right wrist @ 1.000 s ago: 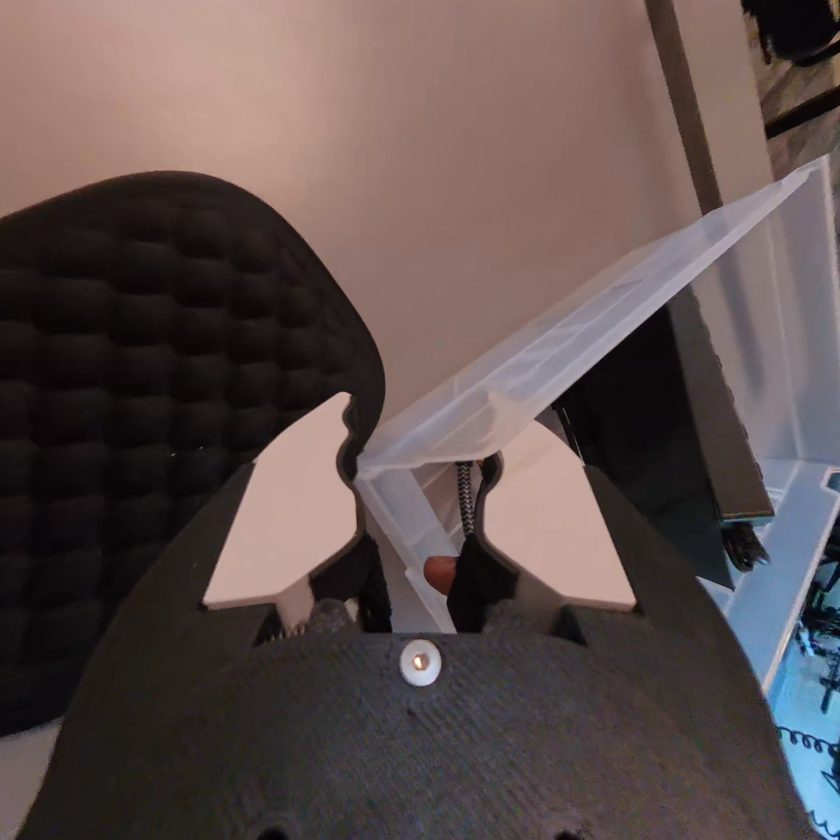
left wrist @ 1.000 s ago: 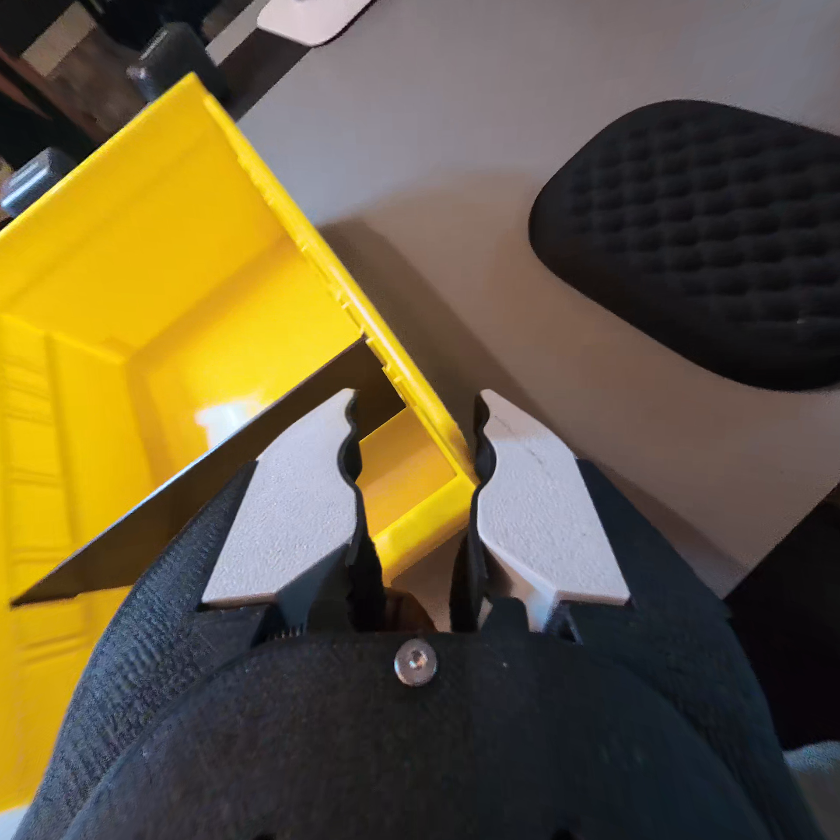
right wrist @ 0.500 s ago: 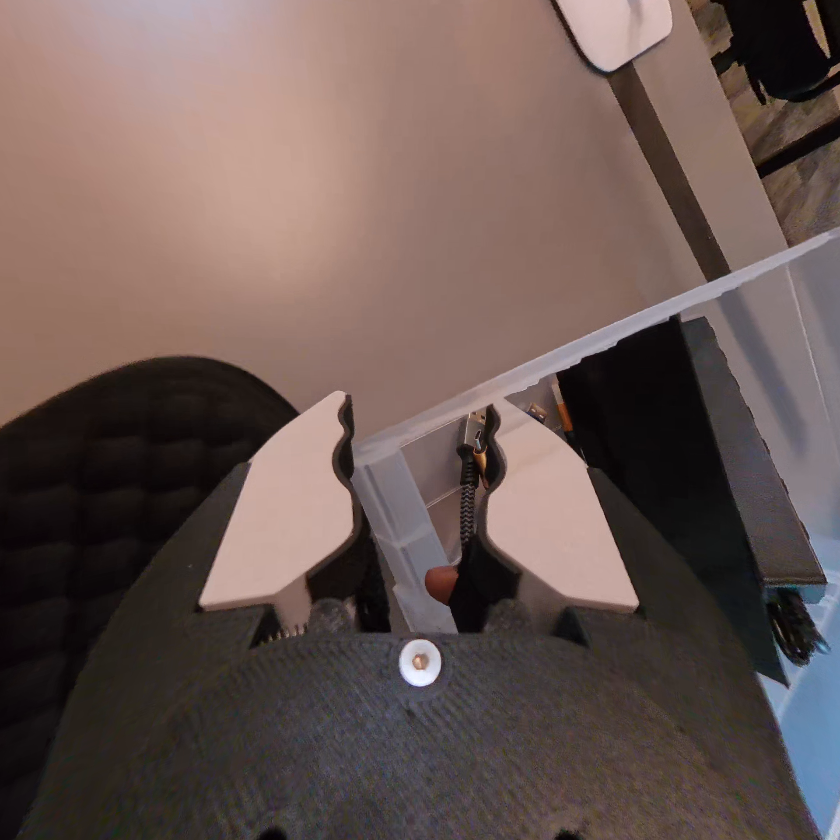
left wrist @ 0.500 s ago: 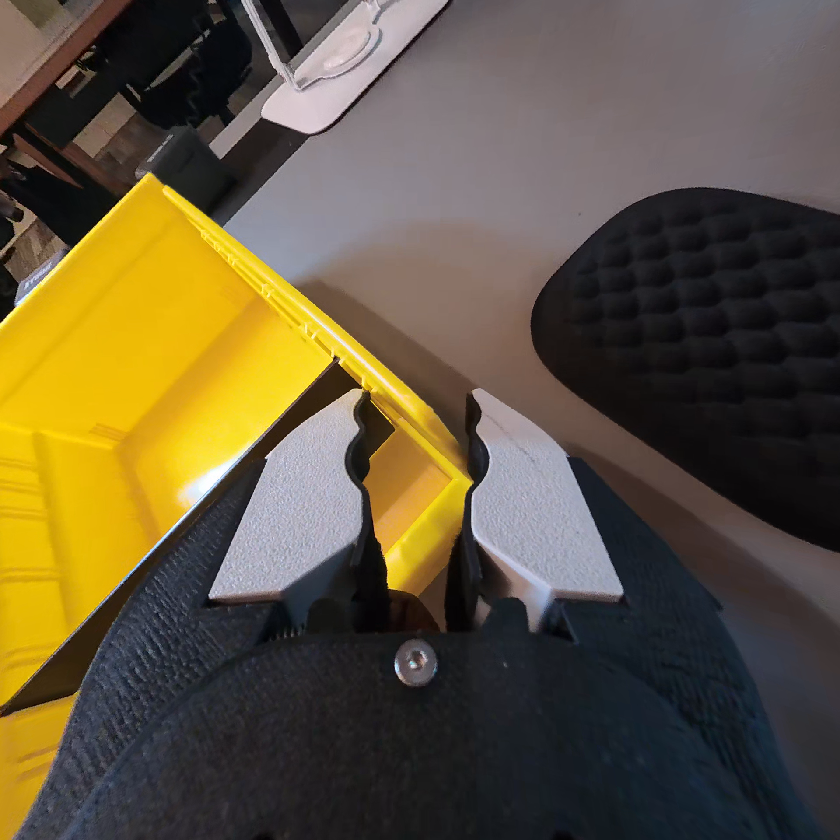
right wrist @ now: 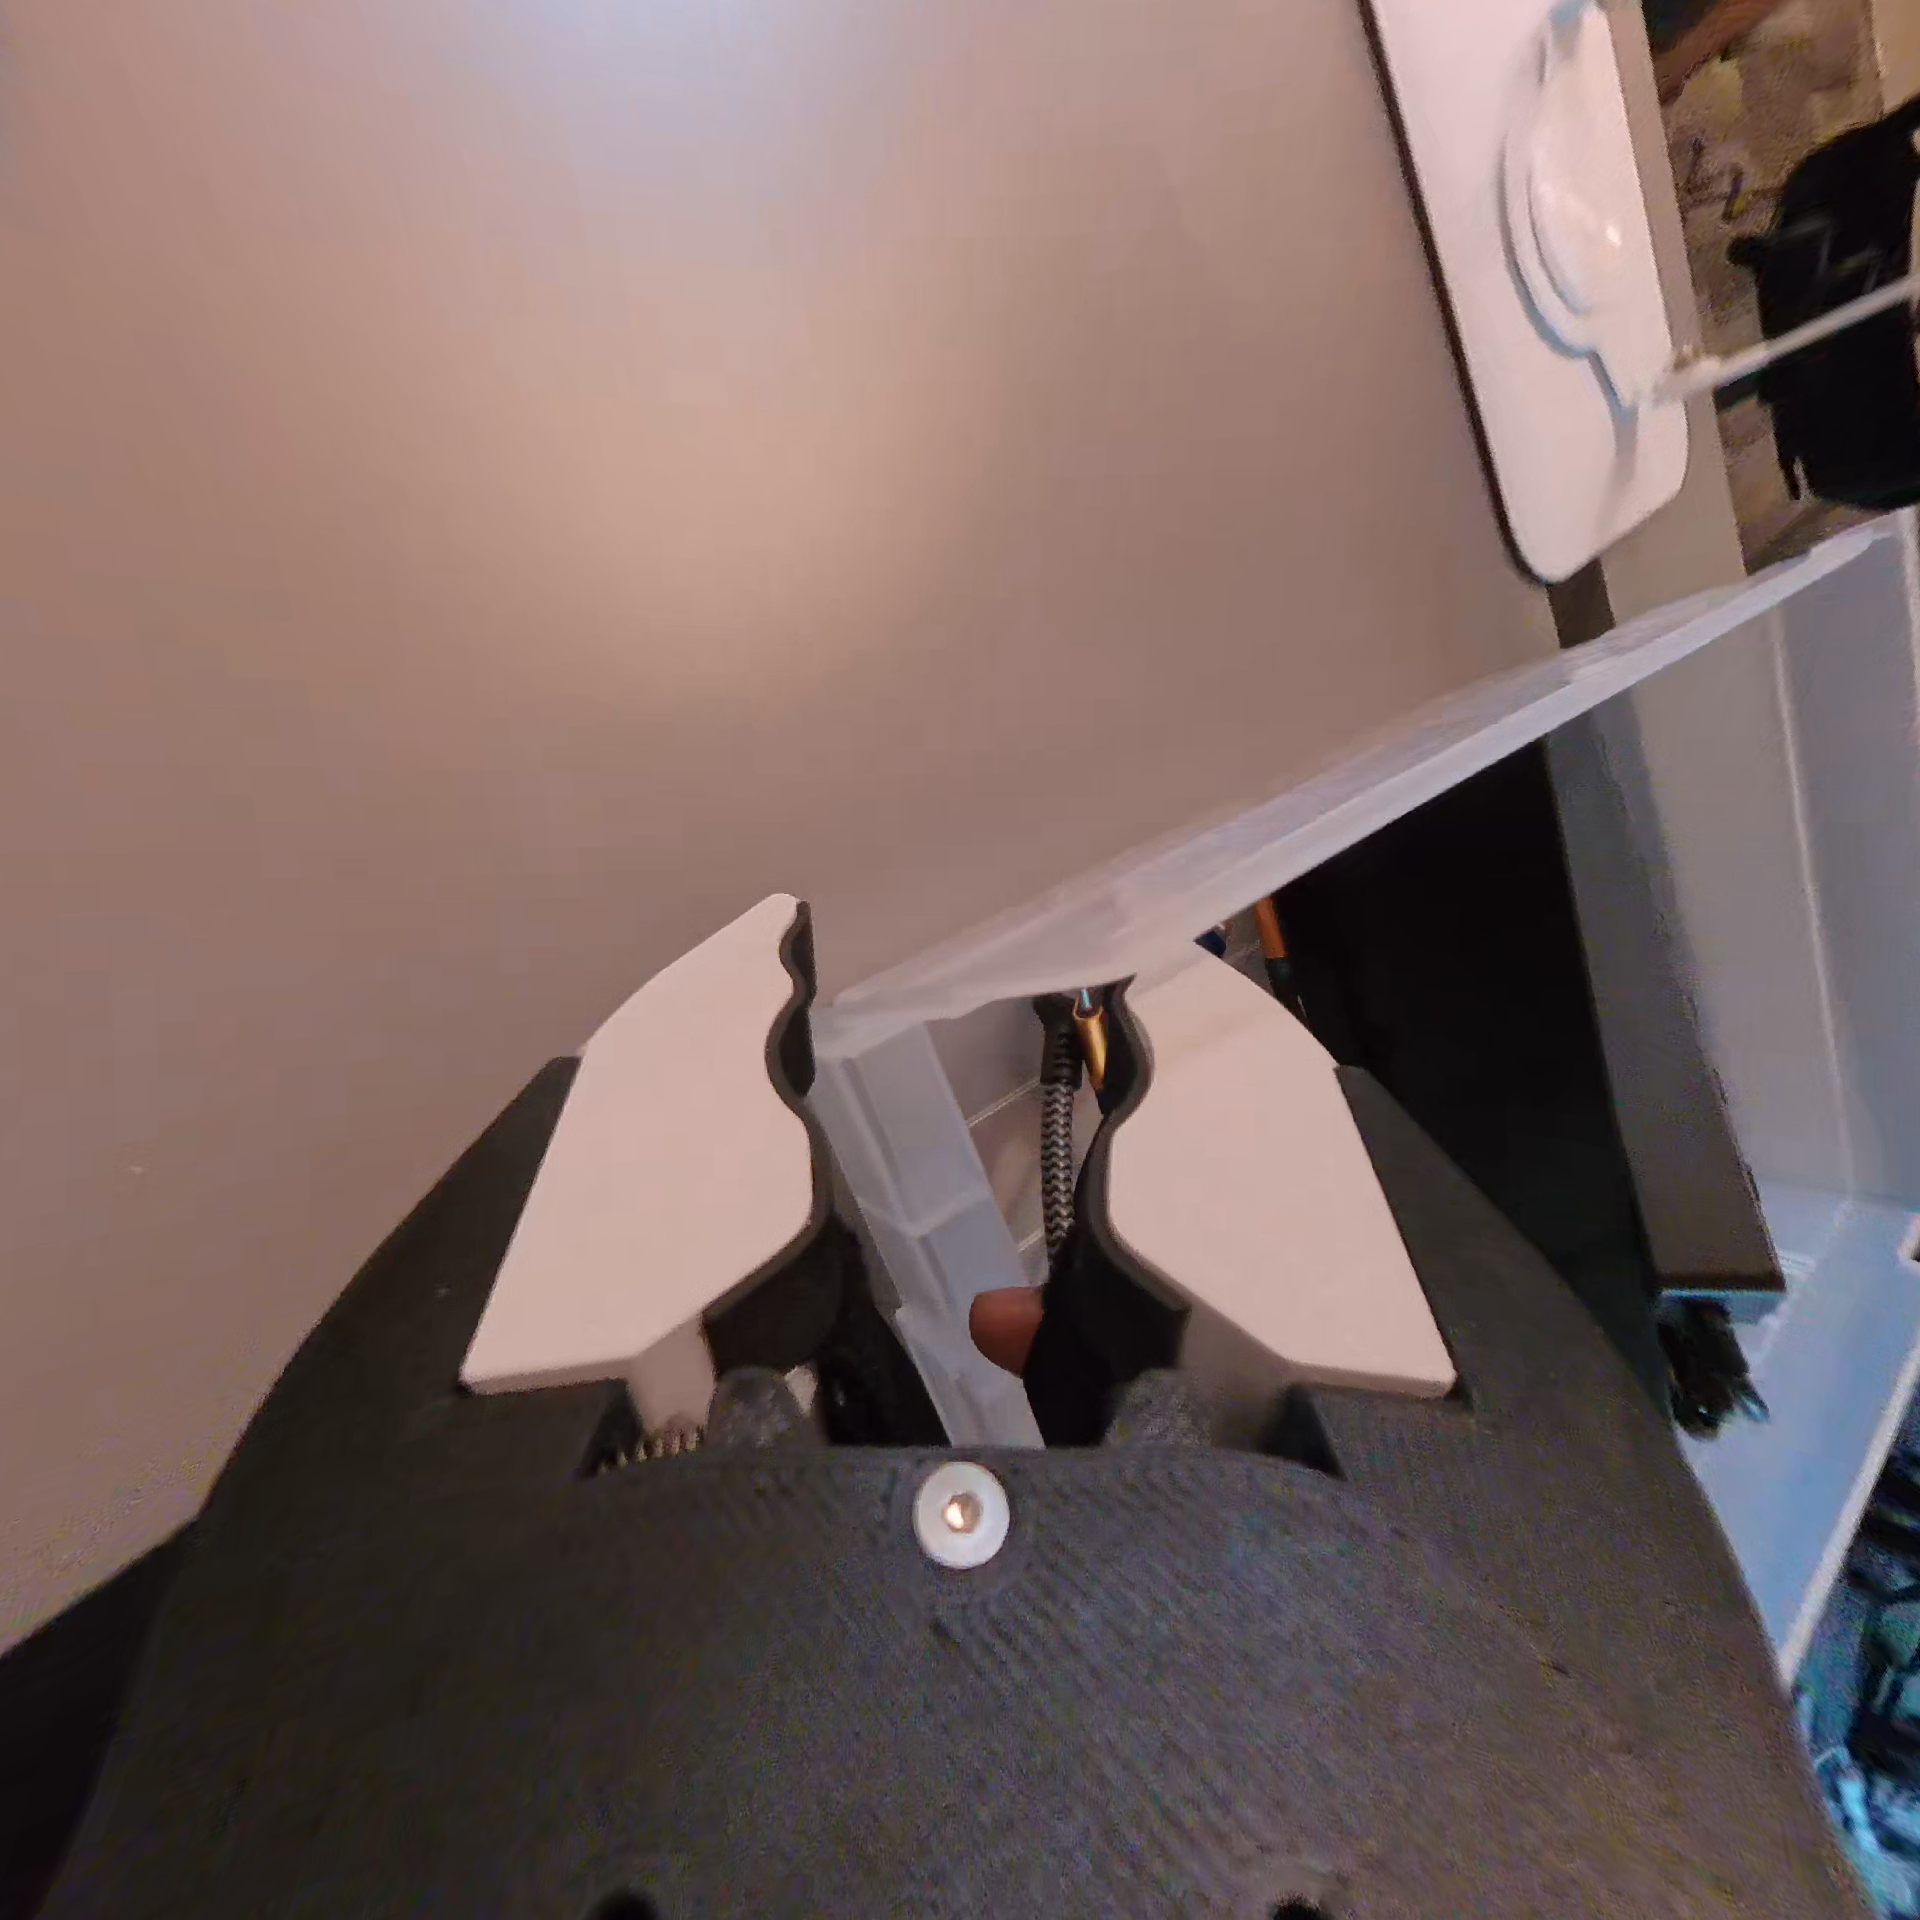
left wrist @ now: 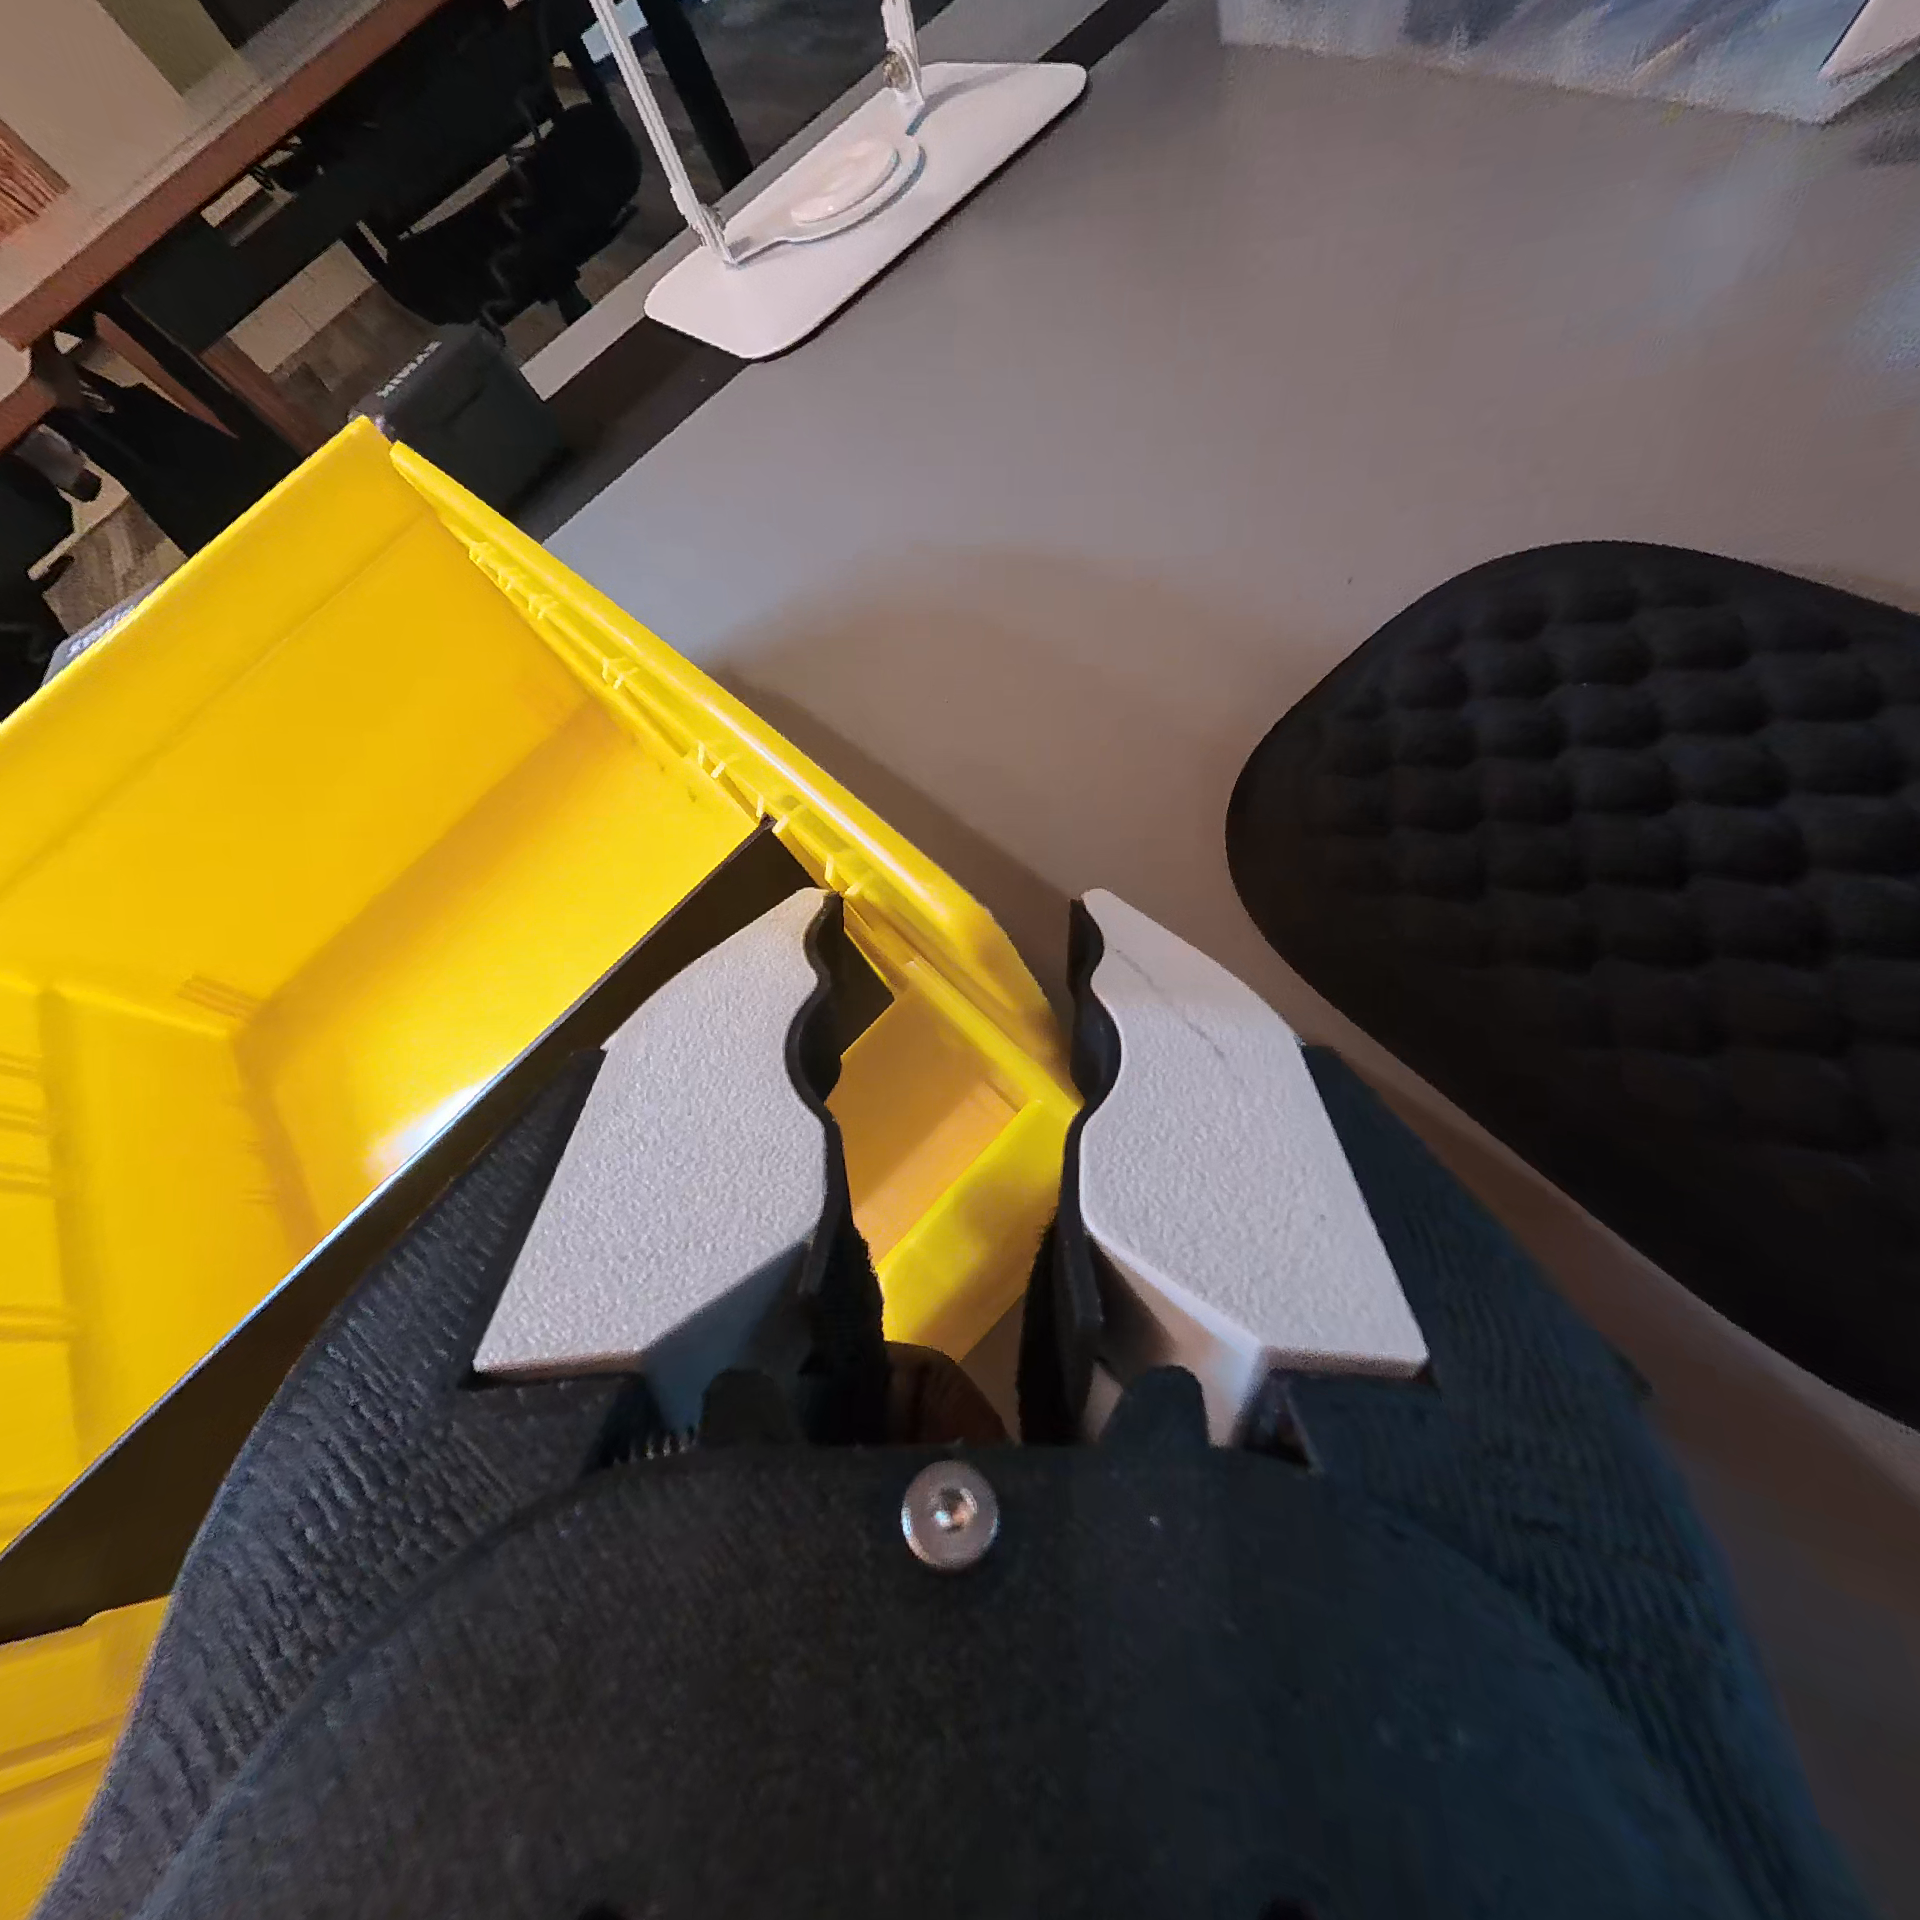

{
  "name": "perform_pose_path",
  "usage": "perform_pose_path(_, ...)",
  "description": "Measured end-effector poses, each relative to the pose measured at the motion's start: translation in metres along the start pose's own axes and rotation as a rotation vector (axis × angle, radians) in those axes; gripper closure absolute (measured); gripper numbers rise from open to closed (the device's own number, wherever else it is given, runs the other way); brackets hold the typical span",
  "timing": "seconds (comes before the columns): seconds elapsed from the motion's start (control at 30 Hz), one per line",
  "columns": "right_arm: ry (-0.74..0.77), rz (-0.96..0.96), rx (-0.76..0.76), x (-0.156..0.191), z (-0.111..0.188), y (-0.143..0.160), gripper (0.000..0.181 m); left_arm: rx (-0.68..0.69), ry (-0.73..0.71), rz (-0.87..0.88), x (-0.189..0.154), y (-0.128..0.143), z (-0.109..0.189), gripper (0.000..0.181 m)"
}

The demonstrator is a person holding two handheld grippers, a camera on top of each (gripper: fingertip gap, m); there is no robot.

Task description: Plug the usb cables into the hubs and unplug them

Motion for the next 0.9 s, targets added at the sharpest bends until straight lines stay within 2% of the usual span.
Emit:
perform_pose_path(0.4,-0.09,0.176,-0.1,0.057,-0.015,-0.077,0.128,-0.045,-0.048,0.061,0.0,-0.004,-0.013,0.139)
perform_pose_path(0.7,-0.16,0.283,-0.175,0.085,-0.026,-0.12,0.127,-0.084,-0.082,0.099,0.001,-0.006,-0.02,0.138)
perform_pose_path(0.9,-0.186,0.33,-0.214,0.096,-0.033,-0.14,0.127,-0.185,-0.031,0.135,0.004,-0.014,-0.003,0.13)
Point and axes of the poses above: each gripper's, where its closed fingertips meet, z back along the fingers, y out of its underside, x = y × z across the jaws, the point moved 7 cm from there along z, back along the fingers, and after that the axes turned 3 degrees about -z, right-handed, at the moved point
